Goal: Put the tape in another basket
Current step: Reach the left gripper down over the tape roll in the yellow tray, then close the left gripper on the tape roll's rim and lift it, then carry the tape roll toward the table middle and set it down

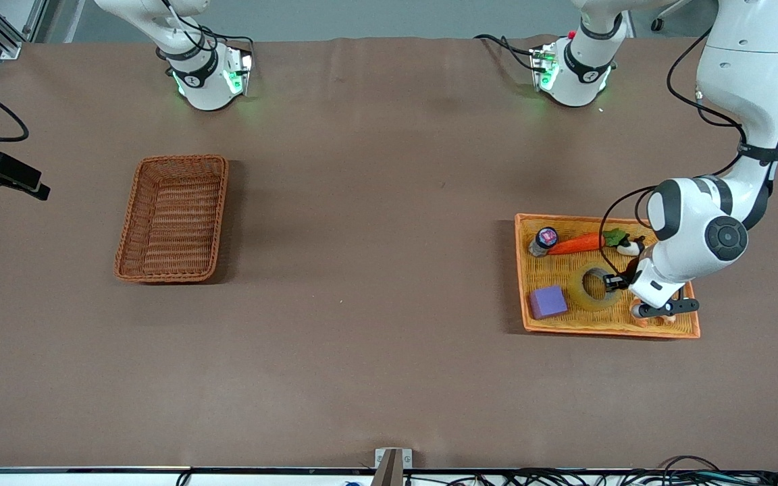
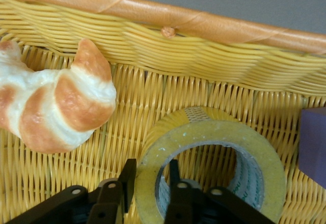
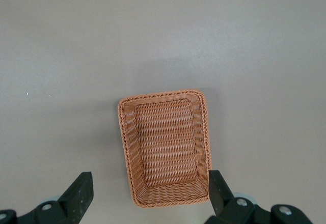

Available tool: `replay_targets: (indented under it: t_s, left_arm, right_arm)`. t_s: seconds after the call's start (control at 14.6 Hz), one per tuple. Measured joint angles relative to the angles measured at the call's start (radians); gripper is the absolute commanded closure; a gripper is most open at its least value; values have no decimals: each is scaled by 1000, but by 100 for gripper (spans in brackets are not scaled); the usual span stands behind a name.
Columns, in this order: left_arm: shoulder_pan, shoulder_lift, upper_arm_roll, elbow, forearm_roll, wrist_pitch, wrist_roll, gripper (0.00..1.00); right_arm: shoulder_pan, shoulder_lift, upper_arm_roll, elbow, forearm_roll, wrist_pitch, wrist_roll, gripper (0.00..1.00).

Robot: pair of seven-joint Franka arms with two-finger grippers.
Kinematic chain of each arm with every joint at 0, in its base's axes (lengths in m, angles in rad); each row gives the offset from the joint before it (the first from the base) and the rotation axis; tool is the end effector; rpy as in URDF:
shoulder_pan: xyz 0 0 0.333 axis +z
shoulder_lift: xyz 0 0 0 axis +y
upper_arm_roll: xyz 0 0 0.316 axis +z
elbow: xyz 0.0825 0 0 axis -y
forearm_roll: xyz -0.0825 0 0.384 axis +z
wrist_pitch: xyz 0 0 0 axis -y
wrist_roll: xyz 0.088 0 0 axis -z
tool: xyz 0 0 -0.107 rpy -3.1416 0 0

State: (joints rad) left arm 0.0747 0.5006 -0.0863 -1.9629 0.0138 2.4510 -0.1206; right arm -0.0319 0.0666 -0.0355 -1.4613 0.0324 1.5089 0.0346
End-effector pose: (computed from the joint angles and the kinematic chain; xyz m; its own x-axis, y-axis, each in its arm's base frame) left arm 0.6160 -0.0055 0.2163 0.9940 0.1082 -0.0144 0.1086 -0.9936 0.0312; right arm 0.5684 -0.0340 0.6331 0.9948 -0.0998 -0.0200 -0.1003 -0.9945 -0.0293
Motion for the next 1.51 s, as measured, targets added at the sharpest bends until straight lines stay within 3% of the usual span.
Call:
replay_targets:
  t_s: [0.27,0.55,0.75,0.89,1.1,1.51]
  left_arm:
    - [1,-10,-1,38,0,-14,0,99]
    - [0,-76,-28,219,0,-314,0,99]
    - [-16,-99,-136,370,-1,-470,-1,99]
    - [-81,-90,-176,408,-1,-481,-16,97]
    - [-233,-44,-183,427,-2,-480,-139,97]
    - [-523,148,-178,565,-1,-434,-525,97]
  right_arm:
    - [0,0,0,0,0,2,0,0]
    - [0,0,0,0,0,3,0,0]
    - [0,0,0,0,0,4,0,0]
    - [0,0,-1,0,0,5,0,0]
    - [-1,0,-1,0,0,6,0,0]
    - [-1,0,-1,0,0,6,0,0]
